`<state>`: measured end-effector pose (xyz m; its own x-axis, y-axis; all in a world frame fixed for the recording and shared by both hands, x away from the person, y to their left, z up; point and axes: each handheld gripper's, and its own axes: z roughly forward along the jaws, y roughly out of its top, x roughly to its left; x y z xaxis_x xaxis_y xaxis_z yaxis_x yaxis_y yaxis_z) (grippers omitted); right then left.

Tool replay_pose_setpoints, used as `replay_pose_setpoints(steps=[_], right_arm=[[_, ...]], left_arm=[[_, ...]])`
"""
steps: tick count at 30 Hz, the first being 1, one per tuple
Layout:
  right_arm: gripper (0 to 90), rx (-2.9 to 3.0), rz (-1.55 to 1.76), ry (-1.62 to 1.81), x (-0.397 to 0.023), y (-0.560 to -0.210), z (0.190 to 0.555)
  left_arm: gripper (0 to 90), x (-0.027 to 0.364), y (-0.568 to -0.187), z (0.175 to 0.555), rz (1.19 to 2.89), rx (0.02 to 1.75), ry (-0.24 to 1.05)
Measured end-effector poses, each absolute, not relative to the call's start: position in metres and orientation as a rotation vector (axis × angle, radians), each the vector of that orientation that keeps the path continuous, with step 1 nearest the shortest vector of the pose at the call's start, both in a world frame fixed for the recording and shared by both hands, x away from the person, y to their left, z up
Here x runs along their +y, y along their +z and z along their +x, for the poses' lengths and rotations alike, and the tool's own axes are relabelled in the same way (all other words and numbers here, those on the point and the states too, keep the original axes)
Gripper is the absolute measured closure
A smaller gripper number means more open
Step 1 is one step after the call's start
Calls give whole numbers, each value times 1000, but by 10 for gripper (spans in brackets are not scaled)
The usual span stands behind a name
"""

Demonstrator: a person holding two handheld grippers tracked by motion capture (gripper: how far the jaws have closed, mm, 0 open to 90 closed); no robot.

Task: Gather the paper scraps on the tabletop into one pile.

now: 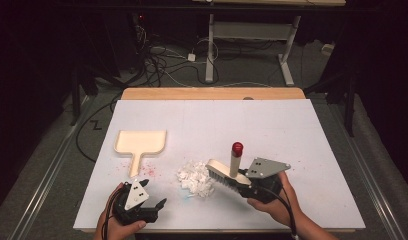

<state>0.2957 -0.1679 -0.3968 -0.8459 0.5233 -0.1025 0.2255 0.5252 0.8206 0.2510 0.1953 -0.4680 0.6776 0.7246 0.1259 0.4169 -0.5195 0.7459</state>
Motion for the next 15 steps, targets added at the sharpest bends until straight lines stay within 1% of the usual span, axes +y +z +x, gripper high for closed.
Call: replay_pose_setpoints(steps=[3,8,11,15], right_arm=[[676,2457,575,1238,-180,-390,289],[675,2502,510,1202,-191,-391,281],[675,2562,457,1209,-190,-394,278],[675,2598,409,1185,-178,-408,279]], left_arm=[[183,195,-468,251,2184,873,561],[183,195,-468,251,2185,873,559],[183,194,-468,251,2188,870,559],[184,193,-469,252,2193,870,555]])
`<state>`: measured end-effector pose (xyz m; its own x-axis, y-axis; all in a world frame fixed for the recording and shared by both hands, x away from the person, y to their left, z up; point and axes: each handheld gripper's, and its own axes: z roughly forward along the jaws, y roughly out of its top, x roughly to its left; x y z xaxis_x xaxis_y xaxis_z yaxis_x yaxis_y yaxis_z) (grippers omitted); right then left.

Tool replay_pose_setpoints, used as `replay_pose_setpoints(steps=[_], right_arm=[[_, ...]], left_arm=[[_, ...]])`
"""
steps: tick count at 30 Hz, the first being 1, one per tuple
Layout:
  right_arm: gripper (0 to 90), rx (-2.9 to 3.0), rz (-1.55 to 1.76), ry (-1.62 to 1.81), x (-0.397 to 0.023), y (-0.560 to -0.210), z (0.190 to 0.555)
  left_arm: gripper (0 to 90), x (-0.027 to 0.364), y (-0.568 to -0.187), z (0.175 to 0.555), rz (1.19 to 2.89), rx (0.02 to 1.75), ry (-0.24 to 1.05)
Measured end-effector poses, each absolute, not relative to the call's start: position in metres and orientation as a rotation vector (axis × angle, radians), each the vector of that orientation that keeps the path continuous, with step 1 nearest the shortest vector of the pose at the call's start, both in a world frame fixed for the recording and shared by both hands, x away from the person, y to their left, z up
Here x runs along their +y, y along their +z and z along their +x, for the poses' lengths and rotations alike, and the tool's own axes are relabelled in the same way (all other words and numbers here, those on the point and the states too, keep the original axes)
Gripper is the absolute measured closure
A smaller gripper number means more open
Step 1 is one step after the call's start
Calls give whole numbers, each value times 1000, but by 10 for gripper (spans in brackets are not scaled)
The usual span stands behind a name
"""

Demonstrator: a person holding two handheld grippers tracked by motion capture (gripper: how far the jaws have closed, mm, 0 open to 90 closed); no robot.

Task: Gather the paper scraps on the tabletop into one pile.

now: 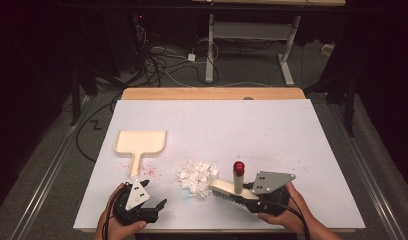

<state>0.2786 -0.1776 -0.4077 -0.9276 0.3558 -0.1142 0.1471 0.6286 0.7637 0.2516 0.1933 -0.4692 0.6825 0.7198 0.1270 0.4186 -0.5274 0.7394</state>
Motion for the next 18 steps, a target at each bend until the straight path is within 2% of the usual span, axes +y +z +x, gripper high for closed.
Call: replay_pose_setpoints(steps=[9,18], right_arm=[[676,2558,333,1180,-140,-422,299],[675,2487,349,1279,-168,-397,291]], left_arm=[[184,193,-470,252,2200,867,551],[184,195,-470,250,2197,865,557]])
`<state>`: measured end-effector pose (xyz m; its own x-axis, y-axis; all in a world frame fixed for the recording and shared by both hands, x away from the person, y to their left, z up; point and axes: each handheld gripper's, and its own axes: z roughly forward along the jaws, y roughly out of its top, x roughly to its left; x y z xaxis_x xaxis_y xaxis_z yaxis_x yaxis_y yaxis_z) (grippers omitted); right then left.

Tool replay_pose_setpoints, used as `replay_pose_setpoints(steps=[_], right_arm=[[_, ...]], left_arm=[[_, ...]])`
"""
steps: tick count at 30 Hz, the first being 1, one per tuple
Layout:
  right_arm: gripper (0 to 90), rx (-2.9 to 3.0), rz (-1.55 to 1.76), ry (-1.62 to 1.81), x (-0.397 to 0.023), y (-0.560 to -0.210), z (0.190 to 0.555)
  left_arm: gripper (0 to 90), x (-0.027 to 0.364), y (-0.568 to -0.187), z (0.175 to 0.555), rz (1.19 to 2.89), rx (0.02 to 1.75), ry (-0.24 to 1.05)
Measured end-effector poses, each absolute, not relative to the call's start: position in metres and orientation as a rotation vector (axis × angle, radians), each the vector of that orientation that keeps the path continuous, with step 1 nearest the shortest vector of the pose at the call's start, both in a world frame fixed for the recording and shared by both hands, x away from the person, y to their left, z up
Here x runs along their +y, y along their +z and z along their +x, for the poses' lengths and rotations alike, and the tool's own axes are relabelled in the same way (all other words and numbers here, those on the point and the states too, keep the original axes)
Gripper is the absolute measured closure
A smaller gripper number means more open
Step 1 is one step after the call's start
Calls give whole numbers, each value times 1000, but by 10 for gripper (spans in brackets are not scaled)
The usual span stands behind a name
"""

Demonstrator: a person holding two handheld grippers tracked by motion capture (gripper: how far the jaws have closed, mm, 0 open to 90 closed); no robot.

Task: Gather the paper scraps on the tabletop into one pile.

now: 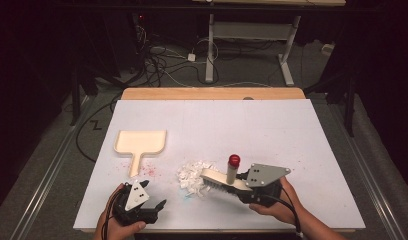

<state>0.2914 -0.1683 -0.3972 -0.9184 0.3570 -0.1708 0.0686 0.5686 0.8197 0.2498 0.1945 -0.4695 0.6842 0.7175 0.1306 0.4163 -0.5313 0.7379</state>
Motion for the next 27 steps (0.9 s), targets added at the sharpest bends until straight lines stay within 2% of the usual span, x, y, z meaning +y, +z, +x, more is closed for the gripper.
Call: replay_pose_setpoints(steps=[7,11,17,23,27], right_arm=[[675,2462,403,1253,-196,-391,287],[675,2473,470,1178,-201,-400,292],[676,2495,503,1100,-181,-420,306],[676,2497,428,1117,-148,-420,310],[675,2491,425,1136,-149,-414,309]], left_arm=[[184,194,-469,250,2201,860,559],[184,193,-469,250,2204,861,557],[184,192,-470,251,2205,856,554],[184,193,-470,251,2209,854,552],[184,194,-470,251,2204,861,549]])
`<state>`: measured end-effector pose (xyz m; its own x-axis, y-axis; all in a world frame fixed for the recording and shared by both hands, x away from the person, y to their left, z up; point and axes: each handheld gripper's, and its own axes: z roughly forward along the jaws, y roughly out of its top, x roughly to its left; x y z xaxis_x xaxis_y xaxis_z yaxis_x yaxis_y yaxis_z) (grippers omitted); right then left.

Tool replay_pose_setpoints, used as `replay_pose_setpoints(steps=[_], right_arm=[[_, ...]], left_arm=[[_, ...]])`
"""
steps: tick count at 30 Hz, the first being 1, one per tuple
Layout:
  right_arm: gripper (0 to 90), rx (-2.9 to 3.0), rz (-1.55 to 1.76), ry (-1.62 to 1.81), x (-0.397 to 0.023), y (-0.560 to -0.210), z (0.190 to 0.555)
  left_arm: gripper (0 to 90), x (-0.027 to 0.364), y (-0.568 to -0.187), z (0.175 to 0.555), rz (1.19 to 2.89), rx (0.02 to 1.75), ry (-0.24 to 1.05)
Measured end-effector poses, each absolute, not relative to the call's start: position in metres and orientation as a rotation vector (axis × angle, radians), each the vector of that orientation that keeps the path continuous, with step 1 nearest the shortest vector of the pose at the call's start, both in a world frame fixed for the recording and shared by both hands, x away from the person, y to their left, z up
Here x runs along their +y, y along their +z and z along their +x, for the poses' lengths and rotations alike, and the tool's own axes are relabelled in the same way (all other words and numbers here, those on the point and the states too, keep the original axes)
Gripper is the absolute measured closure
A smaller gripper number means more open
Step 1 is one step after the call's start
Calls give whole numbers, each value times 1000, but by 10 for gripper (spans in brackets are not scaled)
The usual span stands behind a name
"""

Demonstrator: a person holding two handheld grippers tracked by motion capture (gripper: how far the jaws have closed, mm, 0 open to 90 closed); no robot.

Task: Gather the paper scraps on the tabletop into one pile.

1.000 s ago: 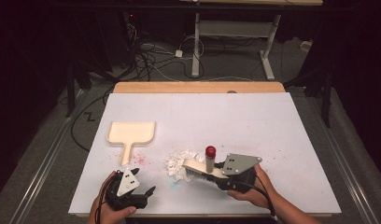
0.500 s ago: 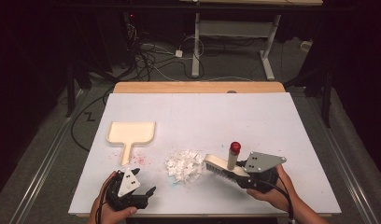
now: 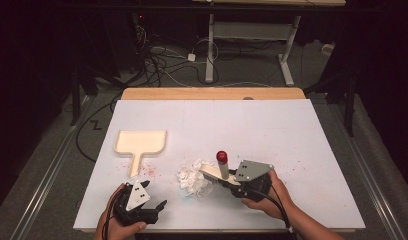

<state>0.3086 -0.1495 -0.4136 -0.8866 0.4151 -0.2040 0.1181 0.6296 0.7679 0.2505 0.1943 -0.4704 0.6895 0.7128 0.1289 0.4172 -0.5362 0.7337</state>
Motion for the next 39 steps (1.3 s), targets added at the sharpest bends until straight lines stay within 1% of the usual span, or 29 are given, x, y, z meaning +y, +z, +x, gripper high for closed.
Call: replay_pose_setpoints(steps=[7,10,14,17,22,29,36,39], right_arm=[[675,2371,575,1225,-178,-389,310],[675,2300,669,1210,-179,-390,317],[675,2230,767,1081,-168,-407,333],[675,2209,831,1056,-158,-419,343],[676,2210,851,1031,-129,-433,343],[674,2223,836,1040,-91,-438,329],[676,2207,897,1124,-78,-433,327],[676,2193,913,1143,-80,-432,329]], left_arm=[[184,192,-470,251,2210,856,550],[184,190,-471,252,2214,854,546],[184,189,-471,253,2220,850,541],[184,189,-472,254,2222,854,538],[184,190,-472,253,2218,849,536],[185,191,-471,252,2215,846,537],[185,191,-471,252,2211,847,539],[185,191,-471,252,2213,847,540]])
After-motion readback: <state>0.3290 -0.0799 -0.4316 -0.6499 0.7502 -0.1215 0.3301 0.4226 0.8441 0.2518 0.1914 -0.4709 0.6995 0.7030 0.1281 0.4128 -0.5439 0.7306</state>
